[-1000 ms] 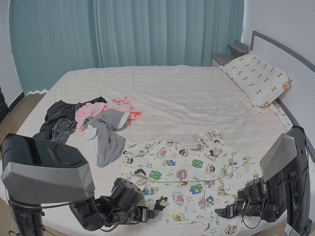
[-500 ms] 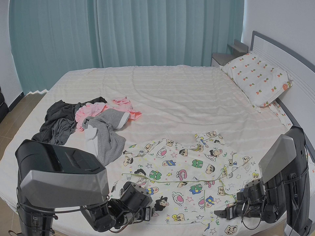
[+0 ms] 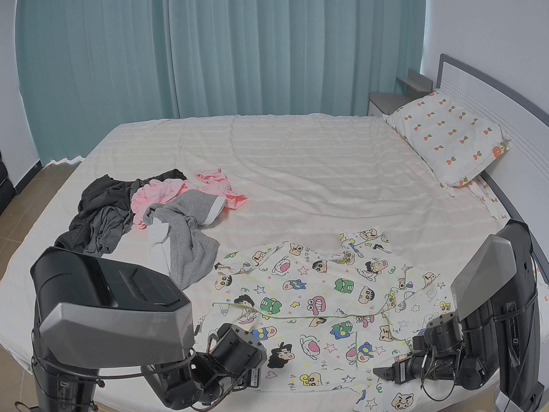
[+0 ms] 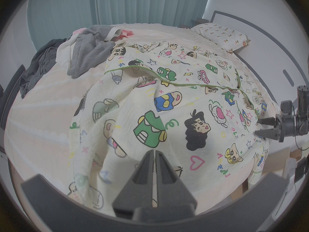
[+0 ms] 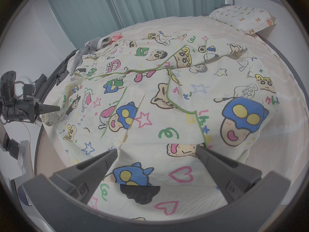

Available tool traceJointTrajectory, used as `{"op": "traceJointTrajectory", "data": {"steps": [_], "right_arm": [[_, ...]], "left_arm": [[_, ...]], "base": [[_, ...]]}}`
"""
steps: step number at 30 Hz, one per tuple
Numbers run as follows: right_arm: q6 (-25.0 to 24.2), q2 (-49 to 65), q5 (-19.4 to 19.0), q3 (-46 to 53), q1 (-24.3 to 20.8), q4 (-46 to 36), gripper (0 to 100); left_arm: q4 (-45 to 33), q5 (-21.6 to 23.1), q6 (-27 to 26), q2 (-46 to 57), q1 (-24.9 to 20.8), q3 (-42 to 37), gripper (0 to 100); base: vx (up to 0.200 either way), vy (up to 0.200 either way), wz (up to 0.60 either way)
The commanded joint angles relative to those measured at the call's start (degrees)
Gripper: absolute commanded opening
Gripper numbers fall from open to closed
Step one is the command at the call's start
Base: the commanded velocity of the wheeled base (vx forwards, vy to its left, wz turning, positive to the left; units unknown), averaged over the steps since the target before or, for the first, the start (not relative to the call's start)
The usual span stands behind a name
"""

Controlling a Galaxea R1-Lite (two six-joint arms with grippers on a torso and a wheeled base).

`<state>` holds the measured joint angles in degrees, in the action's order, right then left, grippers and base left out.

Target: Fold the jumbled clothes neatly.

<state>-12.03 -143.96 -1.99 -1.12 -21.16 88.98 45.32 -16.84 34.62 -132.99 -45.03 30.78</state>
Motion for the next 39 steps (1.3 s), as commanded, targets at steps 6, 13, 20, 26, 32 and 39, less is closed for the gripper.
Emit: {"op": "traceJointTrajectory", "data": {"steps": [6, 13, 20, 26, 32, 39], "right_arm": [[0.0, 0.0, 0.7, 0.2, -0.1, 0.6, 100], [0.0, 0.0, 0.7, 0.2, -0.1, 0.6, 100], [0.0, 0.0, 0.7, 0.2, -0.1, 0.6, 100], [0.0, 0.0, 0.7, 0.2, -0.1, 0.6, 100], [0.0, 0.1, 0.7, 0.2, -0.1, 0.6, 100], [0.0, 0.1, 0.7, 0.2, -0.1, 0.6, 100]], "left_arm": [[-0.1, 0.3, 3.9, 0.2, -0.1, -1.0, 100], [-0.1, 0.3, 5.1, 0.2, -0.1, -1.0, 100], [0.2, 0.0, 5.1, -0.3, -0.1, 0.4, 100], [0.0, 0.0, 5.5, -1.0, -0.1, 2.9, 100], [-0.3, 0.0, 5.5, -1.3, -0.1, 4.1, 0], [-0.2, -0.1, 5.6, -1.3, -0.5, 3.6, 0]], "base": [[0.0, 0.0, 0.0], [0.0, 0.0, 0.0], [0.0, 0.0, 0.0], [0.0, 0.0, 0.0], [0.0, 0.0, 0.0], [0.0, 0.0, 0.0]]}}
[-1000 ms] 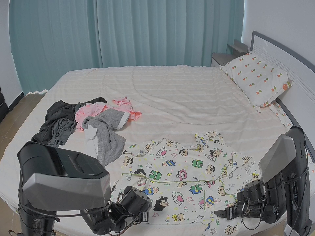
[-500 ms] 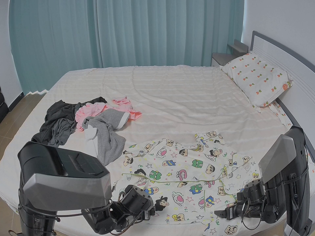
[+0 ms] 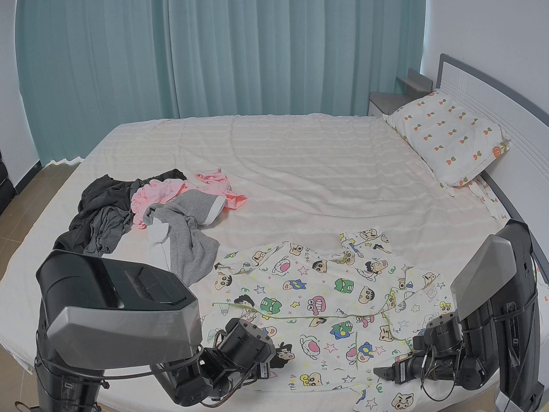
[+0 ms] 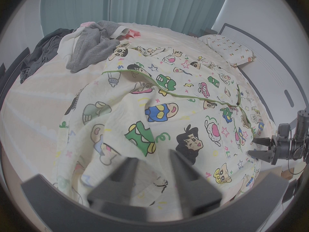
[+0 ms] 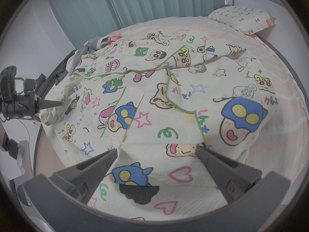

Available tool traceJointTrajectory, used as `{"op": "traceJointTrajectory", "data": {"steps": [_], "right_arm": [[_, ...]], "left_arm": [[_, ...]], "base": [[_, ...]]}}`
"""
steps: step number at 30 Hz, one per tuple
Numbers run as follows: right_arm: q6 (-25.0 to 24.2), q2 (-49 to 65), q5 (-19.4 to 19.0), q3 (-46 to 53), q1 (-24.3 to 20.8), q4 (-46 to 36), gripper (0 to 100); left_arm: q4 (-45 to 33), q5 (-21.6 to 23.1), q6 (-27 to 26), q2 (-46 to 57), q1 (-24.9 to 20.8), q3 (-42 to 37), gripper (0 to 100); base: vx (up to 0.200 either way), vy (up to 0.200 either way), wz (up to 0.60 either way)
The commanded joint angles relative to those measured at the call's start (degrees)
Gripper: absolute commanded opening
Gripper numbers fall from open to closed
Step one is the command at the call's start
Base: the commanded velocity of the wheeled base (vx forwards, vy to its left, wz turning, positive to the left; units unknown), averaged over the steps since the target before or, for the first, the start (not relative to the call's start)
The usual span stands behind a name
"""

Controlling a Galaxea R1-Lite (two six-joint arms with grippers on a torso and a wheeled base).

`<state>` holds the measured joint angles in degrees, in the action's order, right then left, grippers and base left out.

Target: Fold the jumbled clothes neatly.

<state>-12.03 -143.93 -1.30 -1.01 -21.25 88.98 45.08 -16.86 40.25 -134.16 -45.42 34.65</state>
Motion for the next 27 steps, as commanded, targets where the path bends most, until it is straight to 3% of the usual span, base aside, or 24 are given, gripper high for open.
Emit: {"op": "traceJointTrajectory", "data": {"steps": [1, 8, 17, 23, 27], "right_arm": [[0.0, 0.1, 0.0, 0.1, 0.0, 0.6, 100], [0.0, 0.1, 0.0, 0.1, 0.0, 0.6, 100], [0.0, -0.1, 0.1, 0.4, 0.1, 0.6, 100], [0.0, -0.1, 0.1, 0.8, 0.1, 0.6, 100], [0.1, -0.5, 0.2, 0.8, 0.1, 0.6, 100]], "left_arm": [[0.0, -0.5, 0.0, -0.1, 0.0, -0.3, 0], [0.2, -3.7, -0.1, -0.1, 0.3, -1.0, 0], [1.1, -3.8, -1.1, 5.4, 2.4, -4.8, 0], [5.8, -3.7, -6.9, 8.2, 4.7, -8.9, 0], [13.7, -3.5, -11.8, 7.9, 6.8, -13.0, 0]], "base": [[0.0, 0.0, 0.0], [0.0, 0.0, 0.0], [0.0, 0.0, 0.0], [0.0, 0.0, 0.0], [0.0, 0.0, 0.0]]}}
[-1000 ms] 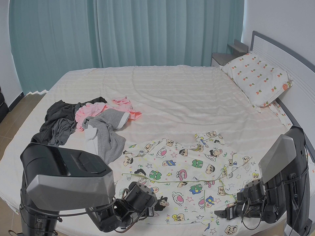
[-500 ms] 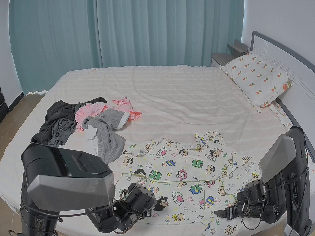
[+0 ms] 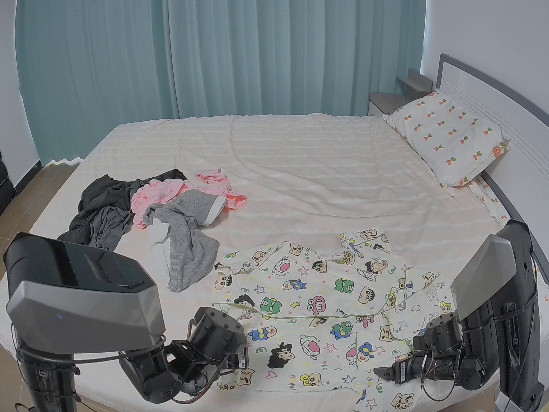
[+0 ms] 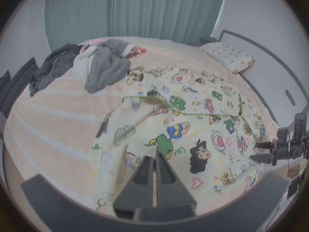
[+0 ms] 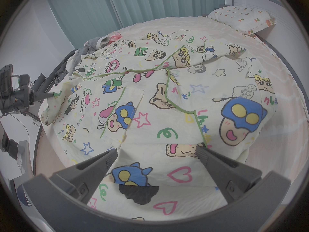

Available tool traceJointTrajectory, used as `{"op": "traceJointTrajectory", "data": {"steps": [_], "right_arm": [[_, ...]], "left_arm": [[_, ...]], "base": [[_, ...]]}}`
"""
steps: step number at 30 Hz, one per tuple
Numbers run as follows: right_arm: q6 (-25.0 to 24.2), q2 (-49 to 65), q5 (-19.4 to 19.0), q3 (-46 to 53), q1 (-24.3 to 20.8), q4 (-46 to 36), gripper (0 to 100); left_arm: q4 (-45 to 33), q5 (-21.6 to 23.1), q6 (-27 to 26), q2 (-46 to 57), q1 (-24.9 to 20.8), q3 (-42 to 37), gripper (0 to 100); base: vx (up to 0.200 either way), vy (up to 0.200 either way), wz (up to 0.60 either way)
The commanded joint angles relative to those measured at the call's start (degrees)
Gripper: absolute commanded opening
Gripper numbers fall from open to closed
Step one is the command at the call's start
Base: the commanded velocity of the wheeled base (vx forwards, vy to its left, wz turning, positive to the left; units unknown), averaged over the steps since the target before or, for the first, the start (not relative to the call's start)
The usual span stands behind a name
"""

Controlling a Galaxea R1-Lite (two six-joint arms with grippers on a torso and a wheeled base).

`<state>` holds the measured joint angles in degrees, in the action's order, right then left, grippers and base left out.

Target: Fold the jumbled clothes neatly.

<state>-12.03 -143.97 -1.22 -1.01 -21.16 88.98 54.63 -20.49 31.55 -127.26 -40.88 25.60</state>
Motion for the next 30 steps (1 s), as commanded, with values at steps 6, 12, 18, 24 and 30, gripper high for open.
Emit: {"op": "traceJointTrajectory", "data": {"steps": [6, 12, 18, 24, 30], "right_arm": [[0.1, -0.5, 0.1, 0.8, 0.0, 0.5, 100], [0.1, -0.5, 0.1, 0.8, -0.1, 0.5, 100], [0.1, -0.5, 0.2, 0.8, -0.1, 0.5, 100], [0.1, -0.5, 0.2, 0.8, -0.1, 0.5, 100], [0.1, -0.5, 0.2, 0.8, 0.0, 0.5, 100]], "left_arm": [[12.6, 1.9, -9.5, 0.6, 6.9, -9.3, 0], [17.4, 5.9, -13.4, 0.5, 10.1, -13.0, 0], [21.2, 6.3, -16.5, -0.5, 14.5, -12.4, 0], [24.8, 8.4, -18.7, -4.6, 17.9, -11.0, 0], [27.6, 9.2, -19.9, -8.6, 20.2, -8.1, 0]], "base": [[0.0, 0.0, 0.0], [0.0, 0.0, 0.0], [0.0, 0.0, 0.0], [0.0, 0.0, 0.0], [0.0, 0.0, 0.0]]}}
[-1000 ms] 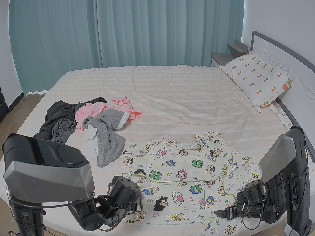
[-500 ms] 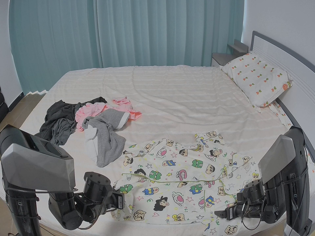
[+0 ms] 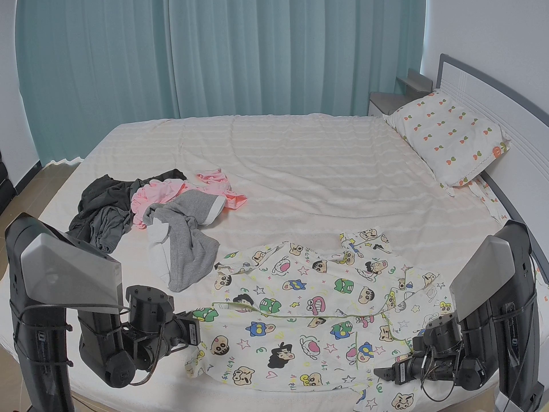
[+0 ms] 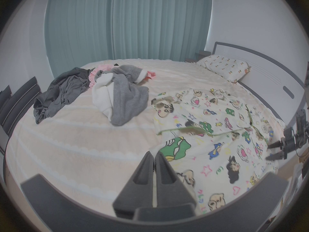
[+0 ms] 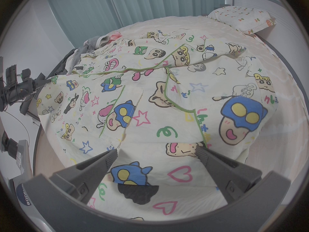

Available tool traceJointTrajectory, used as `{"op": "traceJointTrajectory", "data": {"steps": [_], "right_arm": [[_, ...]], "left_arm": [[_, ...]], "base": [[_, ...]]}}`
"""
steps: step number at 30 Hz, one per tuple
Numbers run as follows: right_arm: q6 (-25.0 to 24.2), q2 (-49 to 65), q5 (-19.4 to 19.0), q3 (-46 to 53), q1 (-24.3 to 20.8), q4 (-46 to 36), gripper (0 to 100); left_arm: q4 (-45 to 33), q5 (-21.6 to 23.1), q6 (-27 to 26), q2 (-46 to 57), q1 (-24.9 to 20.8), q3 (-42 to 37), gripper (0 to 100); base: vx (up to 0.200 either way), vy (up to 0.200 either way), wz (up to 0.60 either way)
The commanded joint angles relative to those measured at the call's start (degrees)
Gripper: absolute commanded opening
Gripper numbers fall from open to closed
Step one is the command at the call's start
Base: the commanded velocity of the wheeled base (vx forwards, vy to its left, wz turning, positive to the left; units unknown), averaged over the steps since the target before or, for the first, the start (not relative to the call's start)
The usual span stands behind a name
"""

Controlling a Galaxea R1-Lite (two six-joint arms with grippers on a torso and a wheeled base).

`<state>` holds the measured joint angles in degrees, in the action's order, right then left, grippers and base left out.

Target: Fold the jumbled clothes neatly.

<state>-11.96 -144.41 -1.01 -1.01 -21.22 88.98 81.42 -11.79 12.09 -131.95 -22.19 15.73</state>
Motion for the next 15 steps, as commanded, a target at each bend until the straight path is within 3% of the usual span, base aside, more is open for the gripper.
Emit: {"op": "traceJointTrajectory", "data": {"steps": [1, 15], "right_arm": [[0.0, -0.1, 0.0, 0.8, 0.0, 0.5, 100], [0.0, -0.1, 0.6, 0.8, 0.0, 0.5, 100]], "left_arm": [[0.9, 1.0, -0.8, -4.5, 1.9, 2.5, 0], [0.9, 3.0, -3.0, -6.3, 4.3, 6.6, 0]], "base": [[0.0, 0.0, 0.0], [0.0, 0.0, 0.0]]}}
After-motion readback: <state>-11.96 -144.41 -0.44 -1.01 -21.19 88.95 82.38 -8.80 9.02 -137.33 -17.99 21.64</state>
